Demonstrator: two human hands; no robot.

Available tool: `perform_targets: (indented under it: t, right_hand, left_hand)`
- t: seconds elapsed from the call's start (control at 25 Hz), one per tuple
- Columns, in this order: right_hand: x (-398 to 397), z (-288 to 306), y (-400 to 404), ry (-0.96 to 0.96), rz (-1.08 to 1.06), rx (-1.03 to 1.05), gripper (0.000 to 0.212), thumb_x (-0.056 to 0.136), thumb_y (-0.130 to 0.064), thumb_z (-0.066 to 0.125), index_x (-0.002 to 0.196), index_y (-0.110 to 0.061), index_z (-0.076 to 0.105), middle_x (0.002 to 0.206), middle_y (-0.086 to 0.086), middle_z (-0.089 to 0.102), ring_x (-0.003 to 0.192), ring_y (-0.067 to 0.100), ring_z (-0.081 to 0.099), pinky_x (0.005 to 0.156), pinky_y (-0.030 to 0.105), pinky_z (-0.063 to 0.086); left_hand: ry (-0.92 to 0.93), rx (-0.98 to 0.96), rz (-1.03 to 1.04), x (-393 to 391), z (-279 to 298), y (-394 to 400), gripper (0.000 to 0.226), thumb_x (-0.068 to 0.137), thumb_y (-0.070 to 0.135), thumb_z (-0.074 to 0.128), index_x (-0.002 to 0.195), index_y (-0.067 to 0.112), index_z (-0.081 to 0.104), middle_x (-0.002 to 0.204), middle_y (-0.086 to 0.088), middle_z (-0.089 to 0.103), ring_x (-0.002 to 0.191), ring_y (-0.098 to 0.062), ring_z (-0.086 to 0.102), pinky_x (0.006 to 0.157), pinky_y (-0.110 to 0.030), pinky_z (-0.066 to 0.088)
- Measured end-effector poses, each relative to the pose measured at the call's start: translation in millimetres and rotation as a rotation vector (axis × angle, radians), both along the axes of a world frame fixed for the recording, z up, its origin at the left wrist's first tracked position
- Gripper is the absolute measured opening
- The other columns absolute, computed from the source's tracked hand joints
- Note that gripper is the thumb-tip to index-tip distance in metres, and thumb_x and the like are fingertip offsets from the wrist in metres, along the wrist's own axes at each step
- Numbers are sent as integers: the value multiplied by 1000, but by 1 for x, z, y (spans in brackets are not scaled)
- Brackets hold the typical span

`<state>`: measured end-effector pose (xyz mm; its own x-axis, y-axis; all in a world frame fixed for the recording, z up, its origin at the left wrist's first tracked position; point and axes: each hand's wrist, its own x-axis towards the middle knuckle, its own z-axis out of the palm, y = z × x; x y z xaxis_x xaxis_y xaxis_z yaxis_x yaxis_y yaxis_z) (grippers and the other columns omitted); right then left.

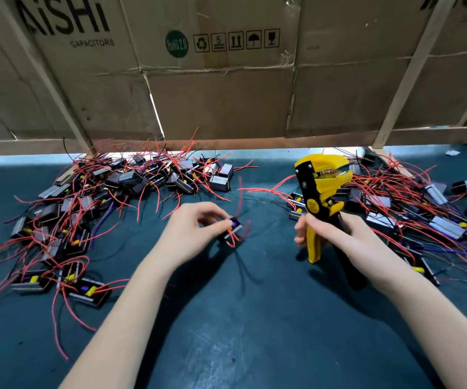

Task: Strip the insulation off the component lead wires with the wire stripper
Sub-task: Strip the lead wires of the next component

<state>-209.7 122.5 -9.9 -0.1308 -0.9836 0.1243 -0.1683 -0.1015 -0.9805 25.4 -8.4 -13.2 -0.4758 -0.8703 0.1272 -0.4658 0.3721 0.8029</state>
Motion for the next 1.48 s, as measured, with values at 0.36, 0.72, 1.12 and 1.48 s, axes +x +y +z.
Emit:
perform_targets:
  t: [0.36, 0.72, 1.12, 1.48]
  right_hand:
    - [7, -3, 0, 46, -79, 84, 60, 72, -60, 75, 76, -4, 57, 70, 7, 56, 66, 19, 55, 70, 37, 44]
    - [-10, -8, -2, 698, -606, 30, 42, 74, -63, 65, 63, -25, 51, 53, -11, 53, 56, 5, 50, 53, 27, 33]
    - [-19, -24, -11, 1228, -753, 106, 61, 75, -70, 56, 87, -10, 58, 85, 12, 65, 89, 33, 62, 78, 41, 38]
    - [-11, -23, -13, 1324, -676, -32, 54, 72, -62, 68, 80, -9, 58, 78, 9, 62, 78, 34, 60, 73, 40, 34]
  left_hand:
    - [74, -94, -68, -10, -5, 3, 20, 88, 1, 65, 99, 16, 72, 91, 3, 74, 90, -14, 66, 72, -35, 49]
    - [198, 33, -44, -33, -19, 14, 7, 90, 19, 70, 93, 17, 76, 74, -1, 76, 69, -9, 68, 74, -26, 53]
    - [228, 144, -413, -32, -12, 25, 24, 96, 24, 54, 78, 12, 65, 60, 1, 51, 53, -11, 45, 56, -15, 37]
    - [191, 222, -409, -33, -11, 26, 25, 86, 18, 52, 61, 18, 54, 60, 2, 50, 50, -11, 32, 50, -24, 23]
